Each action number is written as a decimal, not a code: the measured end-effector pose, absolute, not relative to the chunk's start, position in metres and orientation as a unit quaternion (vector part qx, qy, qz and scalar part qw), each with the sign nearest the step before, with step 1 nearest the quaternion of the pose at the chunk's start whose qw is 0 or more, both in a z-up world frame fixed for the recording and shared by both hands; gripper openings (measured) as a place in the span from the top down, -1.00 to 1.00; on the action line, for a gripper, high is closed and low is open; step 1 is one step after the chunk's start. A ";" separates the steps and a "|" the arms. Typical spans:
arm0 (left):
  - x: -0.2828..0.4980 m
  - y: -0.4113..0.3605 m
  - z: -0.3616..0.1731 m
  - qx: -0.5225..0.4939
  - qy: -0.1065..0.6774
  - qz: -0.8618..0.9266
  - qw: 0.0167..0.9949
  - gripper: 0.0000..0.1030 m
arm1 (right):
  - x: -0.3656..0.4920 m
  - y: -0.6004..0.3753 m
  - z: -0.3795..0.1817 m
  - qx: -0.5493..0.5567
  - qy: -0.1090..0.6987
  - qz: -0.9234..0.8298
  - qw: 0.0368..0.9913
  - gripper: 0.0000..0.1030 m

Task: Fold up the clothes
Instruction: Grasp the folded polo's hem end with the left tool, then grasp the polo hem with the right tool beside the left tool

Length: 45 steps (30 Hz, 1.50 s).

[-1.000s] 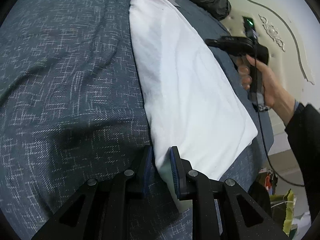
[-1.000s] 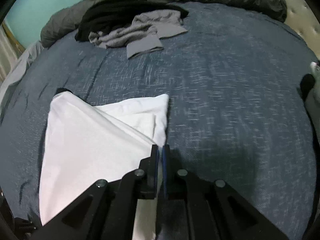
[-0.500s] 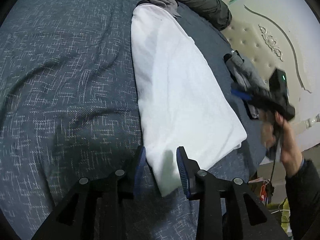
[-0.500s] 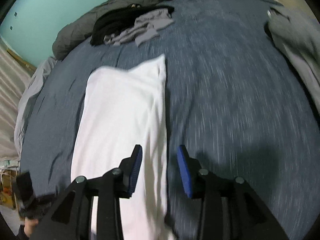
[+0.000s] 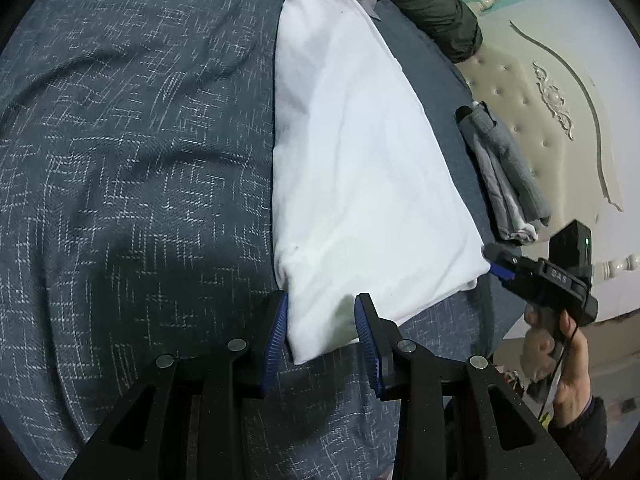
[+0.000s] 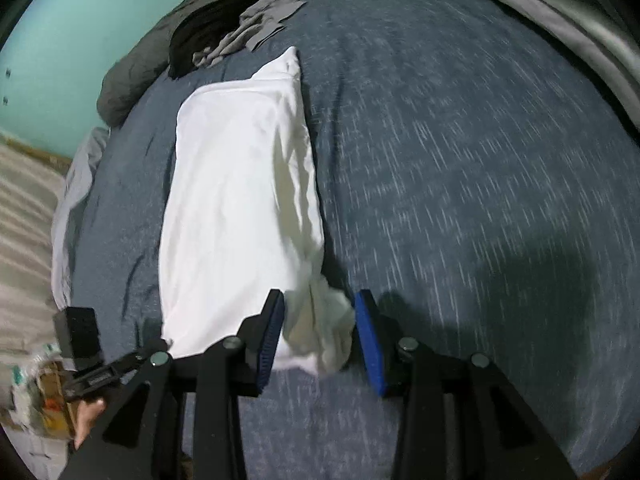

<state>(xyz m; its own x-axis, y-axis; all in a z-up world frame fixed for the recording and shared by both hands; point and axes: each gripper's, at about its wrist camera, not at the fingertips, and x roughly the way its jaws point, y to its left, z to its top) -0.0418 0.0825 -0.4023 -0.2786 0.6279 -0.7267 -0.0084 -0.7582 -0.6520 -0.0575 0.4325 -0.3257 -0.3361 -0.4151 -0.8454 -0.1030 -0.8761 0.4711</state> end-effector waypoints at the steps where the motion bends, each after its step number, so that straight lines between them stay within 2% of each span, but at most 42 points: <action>1: -0.042 0.083 -0.402 -0.562 -0.278 0.750 0.212 0.28 | -0.052 0.434 -0.325 0.566 -0.235 -0.784 0.099 0.28; 7: -0.045 0.093 -0.403 -0.567 -0.274 0.745 0.217 0.38 | -0.041 0.427 -0.332 0.577 -0.249 -0.774 0.080 0.28; 9: -0.043 0.092 -0.402 -0.568 -0.271 0.745 0.221 0.77 | -0.038 0.423 -0.335 0.580 -0.245 -0.774 0.074 0.28; 12: -0.041 0.089 -0.398 -0.565 -0.268 0.746 0.230 0.87 | -0.035 0.425 -0.338 0.580 -0.253 -0.772 0.068 0.28; 16: -0.039 0.089 -0.392 -0.561 -0.264 0.748 0.237 0.87 | -0.029 0.423 -0.337 0.582 -0.242 -0.773 0.072 0.28; 22: -0.041 0.094 -0.397 -0.574 -0.253 0.743 0.234 0.87 | -0.025 0.405 -0.333 0.591 -0.133 -0.792 0.074 0.28; 24: -0.041 0.093 -0.397 -0.574 -0.253 0.743 0.232 0.87 | -0.028 0.399 -0.334 0.590 -0.100 -0.797 0.083 0.58; 25: -0.042 0.092 -0.397 -0.575 -0.251 0.744 0.231 0.87 | -0.028 0.397 -0.335 0.590 -0.088 -0.797 0.092 0.84; 26: -0.042 0.092 -0.396 -0.575 -0.247 0.745 0.229 0.87 | -0.029 0.394 -0.334 0.590 -0.070 -0.799 0.097 0.87; 39: -0.043 0.099 -0.390 -0.583 -0.222 0.751 0.217 0.87 | -0.023 0.401 -0.329 0.594 0.057 -0.791 0.136 0.91; 40: -0.043 0.099 -0.390 -0.583 -0.223 0.751 0.217 0.87 | -0.023 0.403 -0.328 0.595 0.059 -0.790 0.133 0.91; 45: -0.044 0.101 -0.387 -0.581 -0.227 0.751 0.215 0.87 | -0.030 0.426 -0.307 0.572 -0.047 -0.809 0.128 0.87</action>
